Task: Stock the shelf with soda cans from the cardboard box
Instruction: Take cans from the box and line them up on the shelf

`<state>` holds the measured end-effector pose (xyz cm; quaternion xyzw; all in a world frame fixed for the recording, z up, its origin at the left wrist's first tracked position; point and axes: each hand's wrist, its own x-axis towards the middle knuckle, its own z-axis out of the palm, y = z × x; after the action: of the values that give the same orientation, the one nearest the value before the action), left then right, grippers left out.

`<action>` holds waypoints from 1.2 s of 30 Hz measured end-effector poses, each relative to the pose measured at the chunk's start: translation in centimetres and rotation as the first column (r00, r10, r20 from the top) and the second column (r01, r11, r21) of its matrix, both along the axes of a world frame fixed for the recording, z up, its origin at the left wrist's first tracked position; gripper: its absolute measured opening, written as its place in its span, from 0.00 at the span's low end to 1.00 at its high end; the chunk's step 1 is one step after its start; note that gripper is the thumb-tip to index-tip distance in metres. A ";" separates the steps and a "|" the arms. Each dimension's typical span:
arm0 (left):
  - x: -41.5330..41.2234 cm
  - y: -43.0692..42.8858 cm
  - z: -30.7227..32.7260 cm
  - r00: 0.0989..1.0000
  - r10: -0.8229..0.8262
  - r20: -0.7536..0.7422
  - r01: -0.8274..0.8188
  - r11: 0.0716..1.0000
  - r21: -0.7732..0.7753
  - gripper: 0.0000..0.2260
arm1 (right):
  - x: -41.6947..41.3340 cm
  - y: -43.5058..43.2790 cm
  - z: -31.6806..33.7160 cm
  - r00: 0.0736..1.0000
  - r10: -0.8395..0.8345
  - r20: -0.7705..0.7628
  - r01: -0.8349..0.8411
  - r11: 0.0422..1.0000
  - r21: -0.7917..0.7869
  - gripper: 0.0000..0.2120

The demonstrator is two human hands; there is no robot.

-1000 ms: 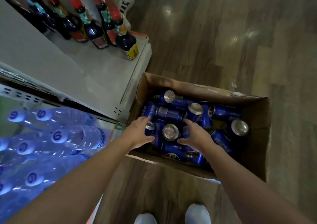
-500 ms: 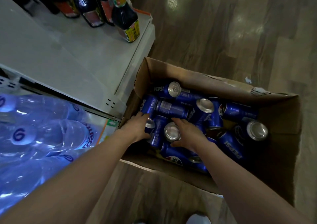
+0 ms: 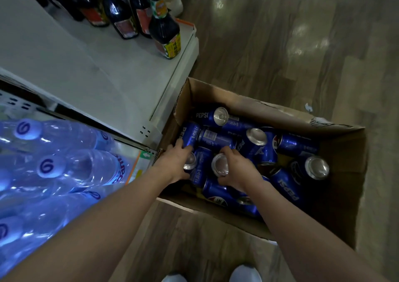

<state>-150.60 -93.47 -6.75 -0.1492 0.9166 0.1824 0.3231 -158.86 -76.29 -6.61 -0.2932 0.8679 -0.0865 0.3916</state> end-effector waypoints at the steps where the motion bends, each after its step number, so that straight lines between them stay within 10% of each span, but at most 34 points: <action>1: 0.0 0.2 0.7 1.000 -0.004 -0.015 0.004 1.000 -0.001 0.33 | 0.0 0.0 0.8 1.000 -0.005 -0.003 0.005 1.000 0.005 0.37; 36: 12.5 3.8 43.0 0.936 0.176 -0.306 -0.179 0.984 0.018 0.30 | 9.7 3.3 43.8 0.995 0.056 -0.085 -0.062 0.996 -0.066 0.36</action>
<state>-138.14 -89.64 36.23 -0.2027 0.9393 0.2270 0.1587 -149.19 -72.96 37.20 -0.3353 0.8709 -0.0924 0.3472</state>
